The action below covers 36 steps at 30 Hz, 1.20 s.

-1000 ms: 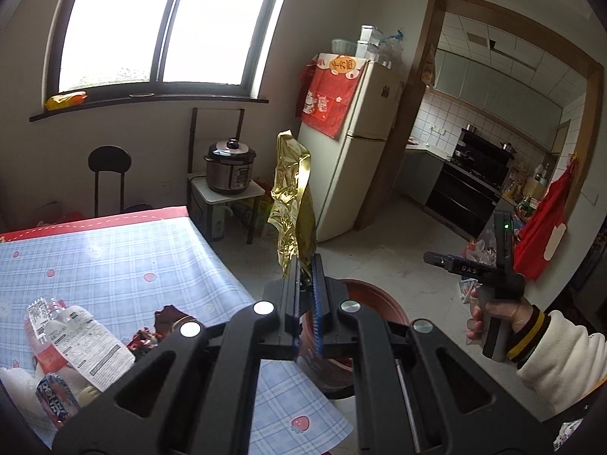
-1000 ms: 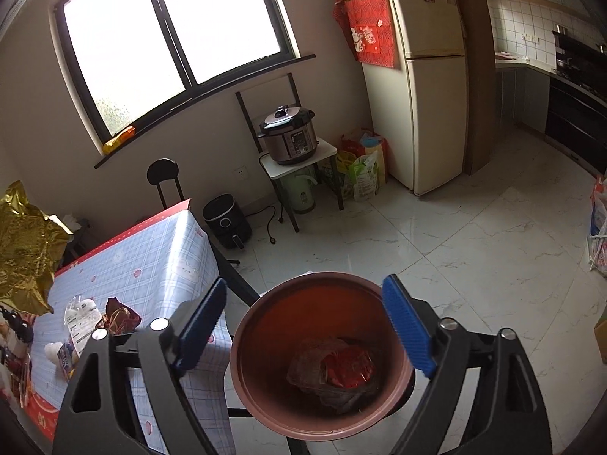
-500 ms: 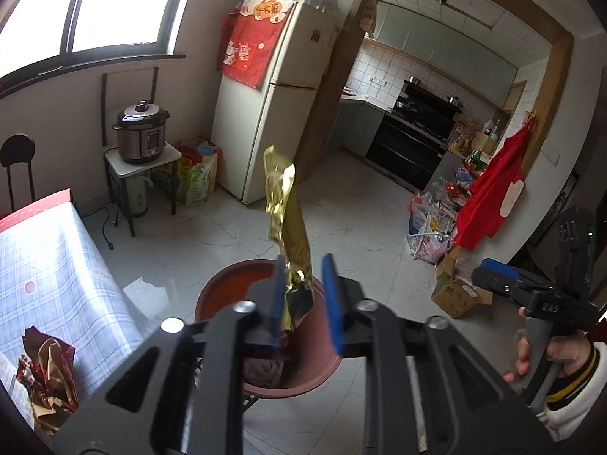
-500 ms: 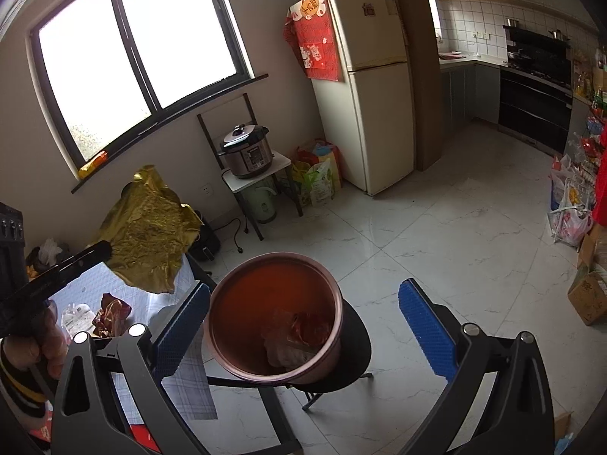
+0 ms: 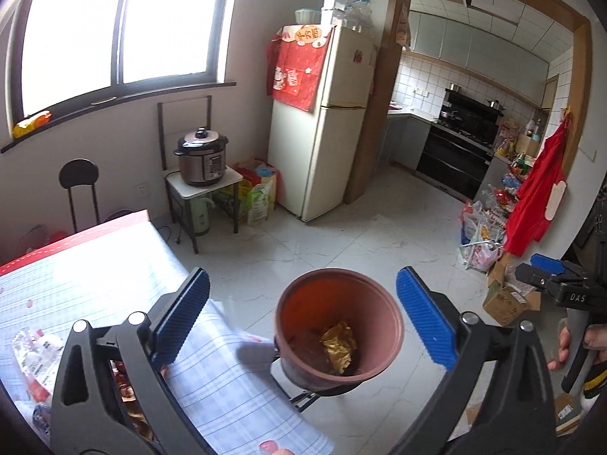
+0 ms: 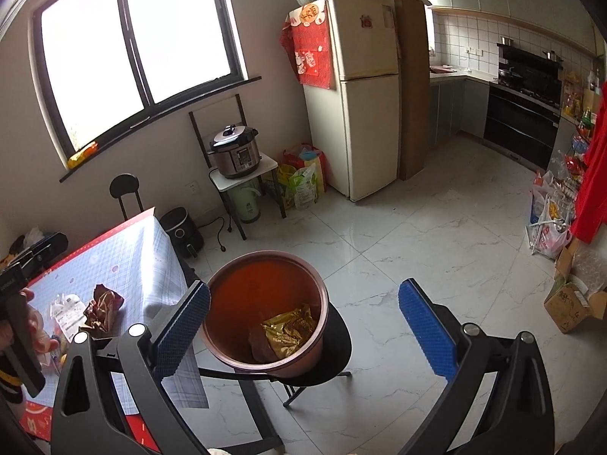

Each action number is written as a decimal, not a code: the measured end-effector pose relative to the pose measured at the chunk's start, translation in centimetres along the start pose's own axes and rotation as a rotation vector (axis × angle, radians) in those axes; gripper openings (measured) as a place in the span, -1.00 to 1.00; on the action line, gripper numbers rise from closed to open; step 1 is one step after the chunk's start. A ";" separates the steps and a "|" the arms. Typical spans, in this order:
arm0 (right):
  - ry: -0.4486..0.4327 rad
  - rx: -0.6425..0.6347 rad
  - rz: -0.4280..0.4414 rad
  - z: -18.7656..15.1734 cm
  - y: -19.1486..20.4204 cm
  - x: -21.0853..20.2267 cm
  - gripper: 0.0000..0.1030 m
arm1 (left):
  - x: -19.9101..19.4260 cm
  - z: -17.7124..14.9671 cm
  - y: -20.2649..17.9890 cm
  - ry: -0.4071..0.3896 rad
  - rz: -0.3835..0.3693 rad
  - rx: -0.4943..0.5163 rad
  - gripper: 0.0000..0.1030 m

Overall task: Collect trash
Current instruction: 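Move both tools back over the remaining trash on the table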

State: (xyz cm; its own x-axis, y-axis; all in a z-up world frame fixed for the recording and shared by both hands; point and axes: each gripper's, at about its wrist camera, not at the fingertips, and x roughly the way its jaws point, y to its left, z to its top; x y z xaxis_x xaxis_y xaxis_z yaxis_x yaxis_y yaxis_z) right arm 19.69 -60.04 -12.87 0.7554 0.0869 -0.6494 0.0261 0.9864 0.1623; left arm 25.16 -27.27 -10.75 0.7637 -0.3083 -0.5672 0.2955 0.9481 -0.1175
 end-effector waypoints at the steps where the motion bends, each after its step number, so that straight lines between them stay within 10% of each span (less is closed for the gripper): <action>1: 0.005 -0.008 0.007 0.0 0.7 0.1 0.90 | -0.7 -0.3 0.7 0.000 0.019 -0.003 0.89; 36: 0.104 -0.206 0.172 -5.3 27.9 -0.4 0.90 | -24.0 -12.8 29.2 -0.085 0.348 -0.307 0.89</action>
State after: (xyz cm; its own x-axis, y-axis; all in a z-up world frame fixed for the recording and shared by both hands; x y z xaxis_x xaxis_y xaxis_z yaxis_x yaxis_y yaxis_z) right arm 16.65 -31.78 -12.00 0.6656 0.2587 -0.7001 -0.2381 0.9626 0.1294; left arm 8.16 8.77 -10.98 0.8354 0.0391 -0.5483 -0.1601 0.9715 -0.1746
